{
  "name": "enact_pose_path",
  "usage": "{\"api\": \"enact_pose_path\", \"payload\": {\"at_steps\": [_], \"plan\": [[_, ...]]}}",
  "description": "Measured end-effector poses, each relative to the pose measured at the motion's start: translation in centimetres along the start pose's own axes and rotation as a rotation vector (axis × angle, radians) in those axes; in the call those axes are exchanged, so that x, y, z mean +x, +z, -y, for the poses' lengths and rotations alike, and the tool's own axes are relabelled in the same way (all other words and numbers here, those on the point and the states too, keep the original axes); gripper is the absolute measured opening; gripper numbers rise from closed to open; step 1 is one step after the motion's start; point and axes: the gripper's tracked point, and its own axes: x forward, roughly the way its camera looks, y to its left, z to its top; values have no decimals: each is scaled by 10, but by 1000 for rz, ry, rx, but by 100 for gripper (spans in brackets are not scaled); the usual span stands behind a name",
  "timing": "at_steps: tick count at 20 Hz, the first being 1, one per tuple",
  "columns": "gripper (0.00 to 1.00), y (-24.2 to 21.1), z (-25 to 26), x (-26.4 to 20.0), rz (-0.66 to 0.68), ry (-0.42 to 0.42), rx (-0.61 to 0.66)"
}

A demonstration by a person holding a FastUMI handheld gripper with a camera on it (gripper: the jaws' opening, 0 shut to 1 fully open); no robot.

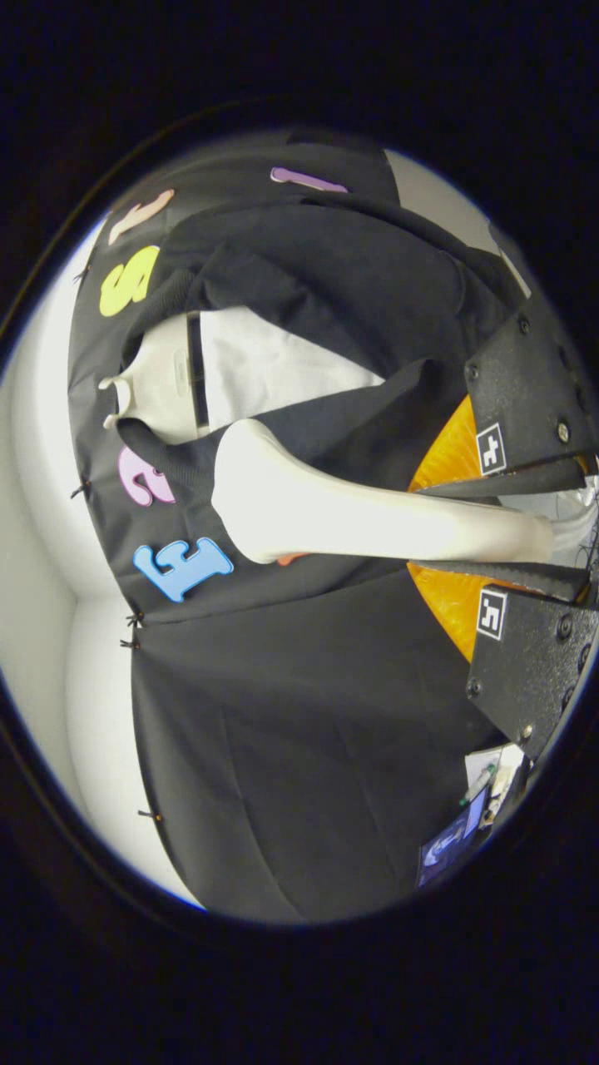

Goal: Iron the clothes twice with a garment steamer, once on the left side and once on the right side.

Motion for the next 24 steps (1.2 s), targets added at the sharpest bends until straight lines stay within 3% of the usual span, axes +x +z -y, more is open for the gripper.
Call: {"api": "enact_pose_path", "payload": {"at_steps": [9,24], "plan": [[36,-13,21,53,-36,-32,12],[37,-87,33,50,-144,-33,28]]}}
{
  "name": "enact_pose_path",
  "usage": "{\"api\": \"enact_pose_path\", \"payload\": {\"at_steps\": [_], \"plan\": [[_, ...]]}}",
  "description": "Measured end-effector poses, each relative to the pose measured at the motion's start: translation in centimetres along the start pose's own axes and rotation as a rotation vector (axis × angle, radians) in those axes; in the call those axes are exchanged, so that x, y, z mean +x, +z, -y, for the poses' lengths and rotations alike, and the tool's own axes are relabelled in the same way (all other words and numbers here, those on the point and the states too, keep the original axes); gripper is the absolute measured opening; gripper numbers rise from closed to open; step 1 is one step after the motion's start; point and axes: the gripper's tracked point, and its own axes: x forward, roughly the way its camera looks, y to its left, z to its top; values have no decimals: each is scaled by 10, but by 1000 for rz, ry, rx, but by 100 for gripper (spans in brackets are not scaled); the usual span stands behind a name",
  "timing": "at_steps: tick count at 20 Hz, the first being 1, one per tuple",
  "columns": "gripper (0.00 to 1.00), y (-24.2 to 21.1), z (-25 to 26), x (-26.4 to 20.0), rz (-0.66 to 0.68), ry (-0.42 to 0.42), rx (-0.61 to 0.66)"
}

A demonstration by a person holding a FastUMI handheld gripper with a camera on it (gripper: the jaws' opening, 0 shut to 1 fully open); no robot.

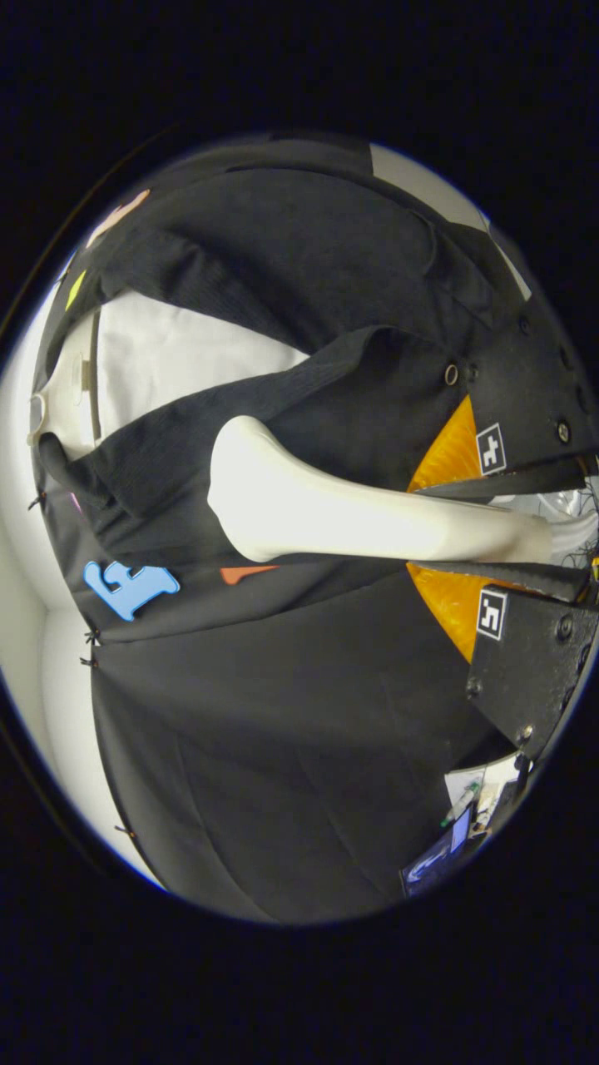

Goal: Iron the clothes twice with a garment steamer, once on the left side and once on the right side.

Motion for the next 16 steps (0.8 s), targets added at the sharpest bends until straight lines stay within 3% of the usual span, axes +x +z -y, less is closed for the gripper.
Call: {"api": "enact_pose_path", "payload": {"at_steps": [16], "plan": [[36,-99,40,3,-171,-11,68]]}}
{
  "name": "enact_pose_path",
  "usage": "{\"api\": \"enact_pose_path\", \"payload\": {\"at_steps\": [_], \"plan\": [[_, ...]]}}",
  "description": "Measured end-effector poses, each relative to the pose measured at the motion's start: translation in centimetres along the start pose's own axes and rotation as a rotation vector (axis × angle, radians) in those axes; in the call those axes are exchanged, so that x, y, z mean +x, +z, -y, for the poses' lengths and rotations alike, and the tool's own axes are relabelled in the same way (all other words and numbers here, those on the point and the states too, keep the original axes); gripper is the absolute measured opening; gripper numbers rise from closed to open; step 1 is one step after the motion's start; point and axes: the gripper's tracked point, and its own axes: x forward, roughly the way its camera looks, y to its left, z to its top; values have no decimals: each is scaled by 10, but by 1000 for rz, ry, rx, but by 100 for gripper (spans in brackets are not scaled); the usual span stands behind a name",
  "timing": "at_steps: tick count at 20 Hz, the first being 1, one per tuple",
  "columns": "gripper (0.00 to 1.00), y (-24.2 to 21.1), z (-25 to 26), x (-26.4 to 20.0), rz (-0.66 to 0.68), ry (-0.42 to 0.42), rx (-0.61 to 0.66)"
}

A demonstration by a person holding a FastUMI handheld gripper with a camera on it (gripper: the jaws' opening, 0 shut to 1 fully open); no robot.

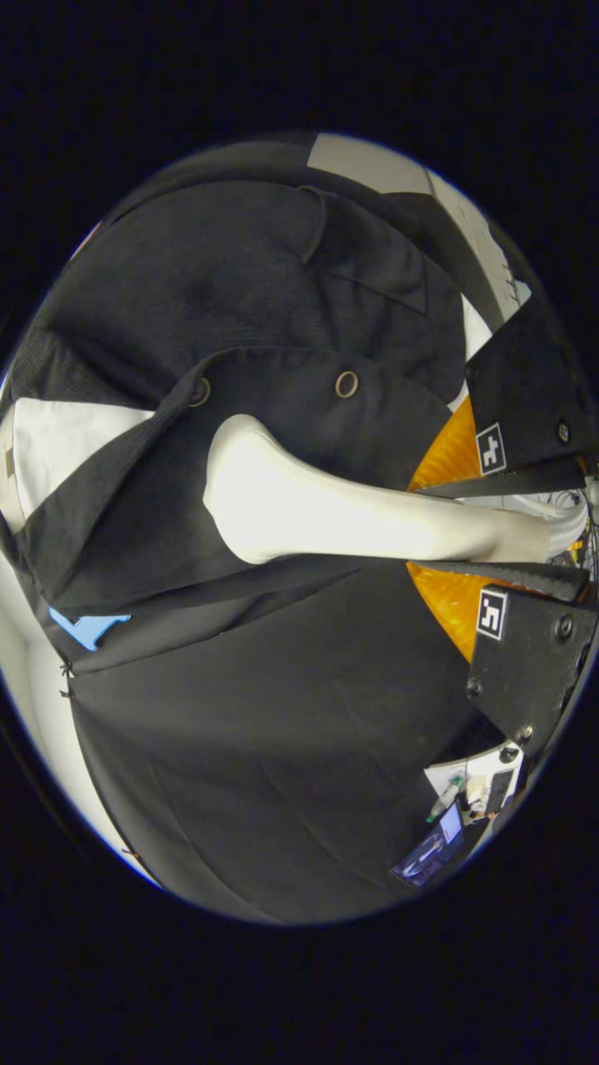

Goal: Iron the clothes twice with a garment steamer, once on the left side and once on the right side.

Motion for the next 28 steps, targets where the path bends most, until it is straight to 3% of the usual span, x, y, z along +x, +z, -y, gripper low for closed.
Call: {"api": "enact_pose_path", "payload": {"at_steps": [28], "plan": [[36,-114,28,40,-194,-32,29]]}}
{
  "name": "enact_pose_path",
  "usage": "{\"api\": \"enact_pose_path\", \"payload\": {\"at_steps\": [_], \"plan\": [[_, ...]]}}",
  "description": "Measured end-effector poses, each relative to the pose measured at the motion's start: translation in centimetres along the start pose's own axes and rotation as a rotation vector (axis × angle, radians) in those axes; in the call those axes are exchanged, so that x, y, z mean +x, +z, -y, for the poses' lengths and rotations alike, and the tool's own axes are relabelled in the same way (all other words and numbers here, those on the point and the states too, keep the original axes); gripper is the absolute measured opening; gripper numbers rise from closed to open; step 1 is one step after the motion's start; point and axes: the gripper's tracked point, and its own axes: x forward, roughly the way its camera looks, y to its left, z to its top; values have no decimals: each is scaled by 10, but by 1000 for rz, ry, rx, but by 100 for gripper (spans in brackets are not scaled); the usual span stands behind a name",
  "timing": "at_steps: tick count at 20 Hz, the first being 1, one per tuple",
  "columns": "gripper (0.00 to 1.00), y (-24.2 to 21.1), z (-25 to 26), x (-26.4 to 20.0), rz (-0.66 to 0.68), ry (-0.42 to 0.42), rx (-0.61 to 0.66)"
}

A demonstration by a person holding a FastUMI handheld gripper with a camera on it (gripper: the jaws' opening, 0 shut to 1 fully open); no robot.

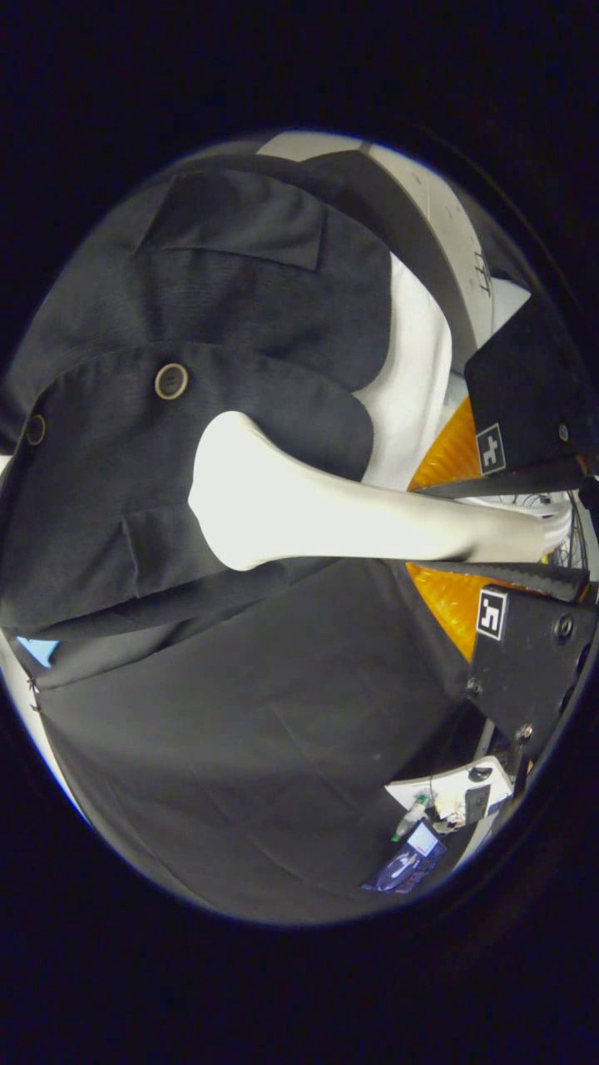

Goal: Iron the clothes twice with a garment steamer, once on the left side and once on the right side.

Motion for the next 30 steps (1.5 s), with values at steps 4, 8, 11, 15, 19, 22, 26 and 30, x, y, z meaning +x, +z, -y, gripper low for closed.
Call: {"api": "enact_pose_path", "payload": {"at_steps": [4,8,11,15,19,22,26,30], "plan": [[36,-12,3,3,-23,-6,9],[36,-16,6,3,-33,-7,22],[36,-16,7,-2,-27,-7,26],[36,-19,10,-14,-17,-10,31],[36,-24,19,-31,0,-10,43],[36,-33,30,-52,11,-12,54],[36,-45,62,-87,33,-22,99],[37,-58,100,-134,75,-49,147]]}}
